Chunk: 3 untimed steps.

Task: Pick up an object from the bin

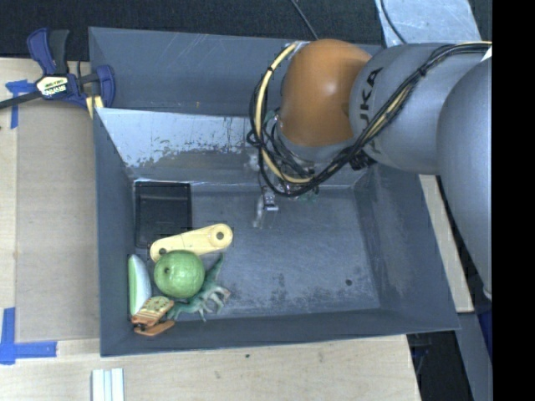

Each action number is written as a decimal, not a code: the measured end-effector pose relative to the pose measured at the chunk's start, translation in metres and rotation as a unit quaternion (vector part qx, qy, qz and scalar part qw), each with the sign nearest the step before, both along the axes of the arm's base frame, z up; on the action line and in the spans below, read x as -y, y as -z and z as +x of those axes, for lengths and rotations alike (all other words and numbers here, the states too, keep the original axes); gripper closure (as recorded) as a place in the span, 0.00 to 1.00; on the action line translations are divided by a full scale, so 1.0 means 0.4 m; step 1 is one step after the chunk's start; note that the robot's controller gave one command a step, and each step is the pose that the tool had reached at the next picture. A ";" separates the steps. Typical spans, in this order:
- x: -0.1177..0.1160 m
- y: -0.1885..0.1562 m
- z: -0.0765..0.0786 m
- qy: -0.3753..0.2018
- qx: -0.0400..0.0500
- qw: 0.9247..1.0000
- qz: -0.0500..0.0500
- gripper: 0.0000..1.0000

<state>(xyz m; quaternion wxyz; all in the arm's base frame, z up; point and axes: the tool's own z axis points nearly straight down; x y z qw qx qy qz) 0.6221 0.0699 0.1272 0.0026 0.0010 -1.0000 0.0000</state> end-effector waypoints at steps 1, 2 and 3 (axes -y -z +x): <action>0.001 -0.013 0.005 0.001 0.004 1.000 0.000 0.00; -0.221 0.139 -0.073 -0.115 0.004 0.993 -0.001 0.00; -0.182 0.008 -0.142 -0.160 0.005 0.987 0.000 0.00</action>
Offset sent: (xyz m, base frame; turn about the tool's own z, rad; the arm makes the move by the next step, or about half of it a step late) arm -0.0305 0.0890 -0.0572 -0.2310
